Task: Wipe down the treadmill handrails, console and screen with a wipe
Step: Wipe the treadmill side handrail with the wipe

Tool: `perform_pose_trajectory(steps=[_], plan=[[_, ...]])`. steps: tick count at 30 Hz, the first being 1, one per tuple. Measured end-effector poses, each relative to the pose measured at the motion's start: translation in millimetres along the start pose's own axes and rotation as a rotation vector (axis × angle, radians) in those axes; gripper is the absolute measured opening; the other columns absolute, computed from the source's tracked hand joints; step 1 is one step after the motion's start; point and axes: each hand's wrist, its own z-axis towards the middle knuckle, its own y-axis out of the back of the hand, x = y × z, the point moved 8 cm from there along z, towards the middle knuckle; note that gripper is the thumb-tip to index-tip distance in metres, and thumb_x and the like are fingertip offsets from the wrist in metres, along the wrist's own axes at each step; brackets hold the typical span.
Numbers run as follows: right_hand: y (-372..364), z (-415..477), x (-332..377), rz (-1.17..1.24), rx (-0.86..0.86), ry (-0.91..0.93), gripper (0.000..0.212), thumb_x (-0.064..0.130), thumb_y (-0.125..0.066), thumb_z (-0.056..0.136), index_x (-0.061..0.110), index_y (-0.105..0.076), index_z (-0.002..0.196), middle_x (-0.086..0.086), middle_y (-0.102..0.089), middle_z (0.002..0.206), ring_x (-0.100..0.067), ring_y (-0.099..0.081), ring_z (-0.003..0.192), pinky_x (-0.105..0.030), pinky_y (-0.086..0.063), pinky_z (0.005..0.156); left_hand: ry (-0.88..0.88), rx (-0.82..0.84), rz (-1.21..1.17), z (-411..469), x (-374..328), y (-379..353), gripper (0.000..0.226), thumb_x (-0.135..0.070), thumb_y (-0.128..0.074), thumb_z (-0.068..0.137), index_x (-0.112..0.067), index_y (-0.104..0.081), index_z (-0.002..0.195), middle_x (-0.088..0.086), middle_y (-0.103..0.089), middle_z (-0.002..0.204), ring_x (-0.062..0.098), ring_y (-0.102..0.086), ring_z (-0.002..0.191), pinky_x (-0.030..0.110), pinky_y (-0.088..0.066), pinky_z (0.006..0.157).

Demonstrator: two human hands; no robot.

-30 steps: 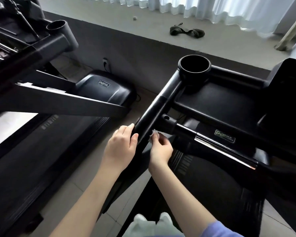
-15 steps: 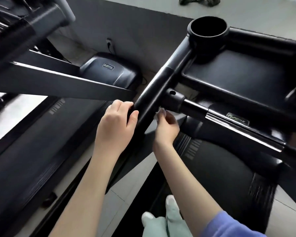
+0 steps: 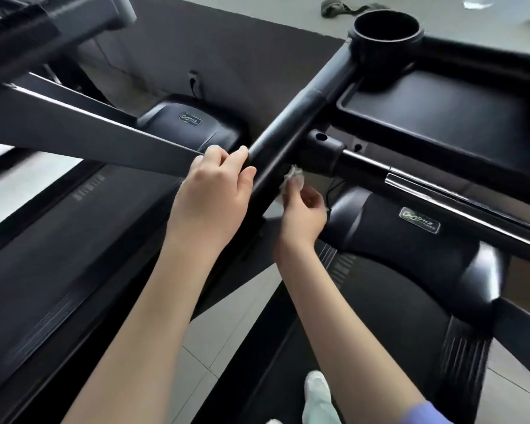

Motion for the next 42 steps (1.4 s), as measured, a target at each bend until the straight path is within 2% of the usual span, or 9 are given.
perform_pose_trajectory(steps=[4, 10, 13, 16, 22, 25, 30, 34, 42], plan=[[0.9, -7.5, -4.3, 0.003, 0.077, 0.028, 0.005, 0.013, -0.068, 0.090, 0.014, -0.065, 0.086, 0.008, -0.068, 0.078, 0.009, -0.063, 0.067, -0.004, -0.046, 0.065, -0.012, -0.031, 0.016, 1.1, -2.1, 1.3, 0.053, -0.036, -0.035, 0.093, -0.010, -0.054, 0.135, 0.010, -0.057, 0.110, 0.032, -0.052, 0.106, 0.047, -0.048, 0.083], [-3.7, 12.9, 9.1, 0.032, 0.051, 0.058, 0.016, 0.024, -0.068, 0.090, 0.008, -0.072, 0.087, 0.007, -0.073, 0.078, 0.004, -0.067, 0.075, -0.004, -0.045, 0.066, 0.006, -0.045, 0.086, 0.0, -2.8, 1.6, 0.047, -0.035, -0.036, 0.098, -0.015, -0.052, 0.137, 0.005, -0.057, 0.114, 0.028, -0.051, 0.109, 0.044, -0.046, 0.082], [-1.9, 2.7, 2.3, -0.024, 0.163, 0.052, 0.009, 0.019, -0.066, 0.092, 0.016, -0.071, 0.085, 0.008, -0.073, 0.082, 0.004, -0.067, 0.079, -0.007, -0.046, 0.069, 0.019, -0.047, 0.089, 0.3, -3.5, 3.2, 0.052, -0.039, -0.032, 0.093, -0.017, -0.053, 0.136, 0.005, -0.057, 0.114, 0.027, -0.052, 0.110, 0.045, -0.048, 0.083], [-1.7, 6.3, 5.9, -0.005, 0.194, 0.042, 0.009, 0.014, -0.067, 0.091, 0.006, -0.071, 0.090, -0.001, -0.073, 0.088, 0.004, -0.067, 0.076, -0.007, -0.048, 0.071, 0.023, -0.051, 0.080, 0.2, -3.1, 4.0, 0.051, -0.040, -0.033, 0.093, -0.017, -0.055, 0.134, 0.005, -0.058, 0.115, 0.028, -0.052, 0.111, 0.048, -0.048, 0.087], [-1.6, 8.6, 5.4, -0.018, 0.198, 0.041, 0.009, 0.014, -0.069, 0.089, 0.008, -0.068, 0.082, 0.010, -0.069, 0.067, 0.007, -0.064, 0.067, -0.006, -0.044, 0.064, 0.021, -0.065, 0.083, 0.5, -0.3, 3.0, 0.056, -0.045, -0.029, 0.091, -0.017, -0.057, 0.130, 0.006, -0.058, 0.116, 0.028, -0.053, 0.112, 0.050, -0.049, 0.087], [0.2, -1.0, 3.4, -0.038, 0.291, 0.100, 0.005, 0.005, -0.067, 0.088, 0.001, -0.070, 0.087, 0.000, -0.070, 0.076, 0.001, -0.065, 0.071, -0.009, -0.047, 0.068, 0.023, -0.070, 0.100, -0.4, -2.2, 4.8, 0.060, -0.047, -0.027, 0.089, -0.016, -0.057, 0.129, 0.006, -0.059, 0.115, 0.029, -0.054, 0.111, 0.050, -0.049, 0.087], [-6.6, 11.4, 16.0, 0.077, 0.219, 0.170, 0.006, 0.006, -0.066, 0.090, 0.002, -0.069, 0.092, -0.003, -0.071, 0.083, -0.001, -0.067, 0.075, -0.011, -0.049, 0.071, 0.016, -0.130, 0.101, -1.4, -4.6, 8.9, 0.038, -0.037, -0.045, 0.095, -0.009, -0.058, 0.118, 0.008, -0.056, 0.115, 0.029, -0.055, 0.104, 0.045, -0.047, 0.082], [-1.1, -9.5, 12.4, -0.143, 0.307, 0.328, 0.007, 0.008, -0.067, 0.090, 0.011, -0.071, 0.085, -0.011, -0.068, 0.094, -0.005, -0.064, 0.081, -0.013, -0.048, 0.074, -0.024, -0.195, 0.231, -5.8, -11.8, 12.7, 0.043, -0.040, -0.038, 0.092, -0.004, -0.061, 0.103, 0.014, -0.056, 0.103, 0.034, -0.055, 0.096, 0.043, -0.044, 0.072], [-6.4, -3.2, 34.3, -0.163, 0.280, 0.448, 0.006, 0.015, -0.069, 0.090, 0.014, -0.067, 0.095, -0.001, -0.070, 0.088, -0.004, -0.064, 0.079, -0.017, -0.049, 0.075, 0.014, -0.303, 0.283, -53.9, 11.7, 30.0, 0.047, -0.037, -0.037, 0.094, -0.007, -0.068, 0.111, 0.014, -0.057, 0.090, 0.037, -0.054, 0.083, 0.046, -0.045, 0.068]])
